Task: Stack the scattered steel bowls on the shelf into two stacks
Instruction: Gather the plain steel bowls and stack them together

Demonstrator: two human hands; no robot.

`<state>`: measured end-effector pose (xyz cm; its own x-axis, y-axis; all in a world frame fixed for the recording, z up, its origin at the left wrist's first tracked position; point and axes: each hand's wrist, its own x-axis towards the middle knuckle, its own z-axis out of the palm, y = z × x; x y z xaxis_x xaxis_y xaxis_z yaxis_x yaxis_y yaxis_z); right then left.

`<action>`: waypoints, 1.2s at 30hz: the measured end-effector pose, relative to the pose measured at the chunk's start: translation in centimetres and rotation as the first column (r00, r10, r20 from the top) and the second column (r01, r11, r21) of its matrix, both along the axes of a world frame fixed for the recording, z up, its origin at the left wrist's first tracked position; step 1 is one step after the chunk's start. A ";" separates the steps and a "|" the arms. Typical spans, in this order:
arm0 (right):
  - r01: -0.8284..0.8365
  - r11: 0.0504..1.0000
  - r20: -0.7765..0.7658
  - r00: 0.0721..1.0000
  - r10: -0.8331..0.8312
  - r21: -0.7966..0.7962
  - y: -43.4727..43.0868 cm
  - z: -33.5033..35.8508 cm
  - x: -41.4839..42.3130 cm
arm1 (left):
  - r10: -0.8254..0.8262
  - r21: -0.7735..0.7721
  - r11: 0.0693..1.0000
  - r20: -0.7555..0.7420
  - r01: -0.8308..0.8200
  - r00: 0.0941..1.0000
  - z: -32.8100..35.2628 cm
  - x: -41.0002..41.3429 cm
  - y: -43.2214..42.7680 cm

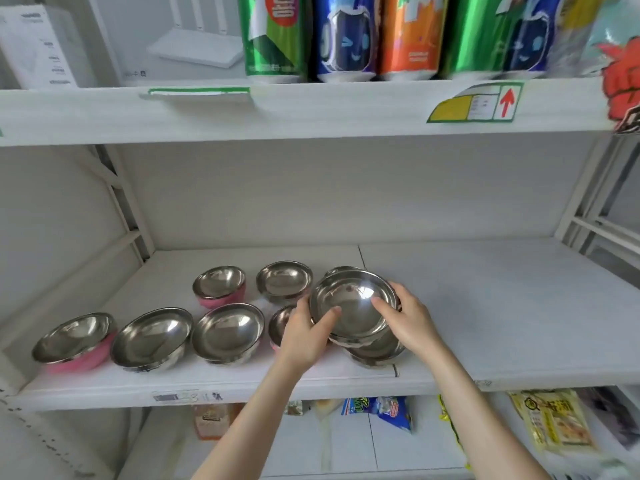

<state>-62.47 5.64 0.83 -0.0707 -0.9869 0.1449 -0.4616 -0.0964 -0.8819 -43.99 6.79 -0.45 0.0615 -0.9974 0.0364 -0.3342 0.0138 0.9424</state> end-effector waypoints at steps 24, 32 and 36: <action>-0.131 0.965 -0.258 0.948 0.189 0.227 -5.7 -7.6 -7.0 | 0.158 0.145 0.965 0.338 -0.218 0.928 -5.0 -8.5 -3.0; -0.113 0.976 -0.446 0.875 0.187 0.188 -4.1 -6.3 -6.9 | 0.147 0.015 0.982 0.573 -0.190 0.807 -5.3 -7.9 -1.4; -0.072 0.997 -0.702 0.711 0.045 -0.009 -2.6 -5.3 -7.0 | 0.224 -0.169 0.974 0.816 -0.149 0.533 -4.2 -6.8 0.0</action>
